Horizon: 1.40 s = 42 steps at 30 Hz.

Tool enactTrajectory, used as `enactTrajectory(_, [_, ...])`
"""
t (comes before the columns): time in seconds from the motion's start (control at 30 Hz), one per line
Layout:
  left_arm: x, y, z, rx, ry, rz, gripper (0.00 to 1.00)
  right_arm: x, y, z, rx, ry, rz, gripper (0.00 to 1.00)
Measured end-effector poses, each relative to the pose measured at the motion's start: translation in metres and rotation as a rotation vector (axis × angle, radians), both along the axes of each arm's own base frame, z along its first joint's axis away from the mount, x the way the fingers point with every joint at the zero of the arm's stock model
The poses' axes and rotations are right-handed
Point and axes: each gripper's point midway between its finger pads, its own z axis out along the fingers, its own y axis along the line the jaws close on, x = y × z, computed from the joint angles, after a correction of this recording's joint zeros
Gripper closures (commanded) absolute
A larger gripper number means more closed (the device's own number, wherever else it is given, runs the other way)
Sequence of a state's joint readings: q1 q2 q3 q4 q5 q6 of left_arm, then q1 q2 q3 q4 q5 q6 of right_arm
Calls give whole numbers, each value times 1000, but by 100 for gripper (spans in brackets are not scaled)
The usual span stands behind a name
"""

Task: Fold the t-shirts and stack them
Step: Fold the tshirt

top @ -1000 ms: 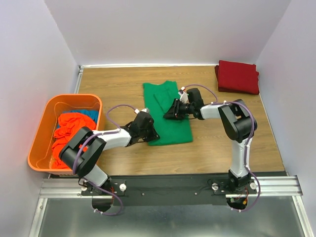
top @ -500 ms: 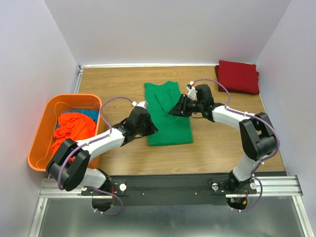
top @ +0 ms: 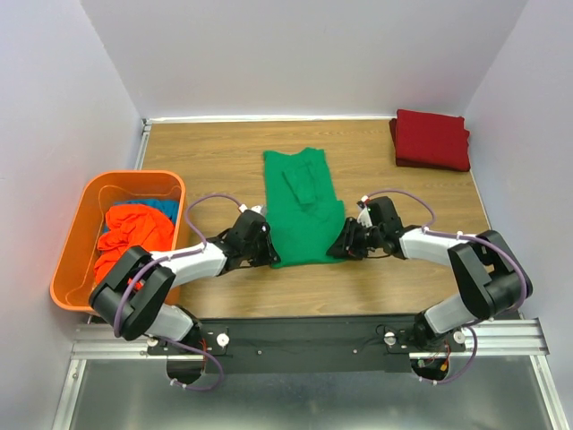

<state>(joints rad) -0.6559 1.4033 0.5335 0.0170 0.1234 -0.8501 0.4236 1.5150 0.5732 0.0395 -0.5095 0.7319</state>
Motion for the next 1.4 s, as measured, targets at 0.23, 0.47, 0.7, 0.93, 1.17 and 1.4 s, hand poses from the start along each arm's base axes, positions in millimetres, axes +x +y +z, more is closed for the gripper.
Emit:
enactTrajectory(0.23, [1,-4,1,-13,0,-11,100,2,-4,4,-18,-11,-36,56])
enactTrajectory(0.47, [0,10,9,49,7,-11,85,4,-21,32,-66,-60,-100,55])
enactTrajectory(0.7, [-7,21,24,74,24,4,60,-8,-40,26,-148,-7,-139,56])
enactTrajectory(0.93, [-18,24,19,69,55,-5,60,-20,-51,12,-207,42,-156,56])
enactTrajectory(1.17, [-31,24,5,44,99,-16,61,-16,-57,9,-241,29,-181,56])
enactTrajectory(1.4, [-30,21,5,20,89,-14,63,-12,-63,3,-275,19,-205,56])
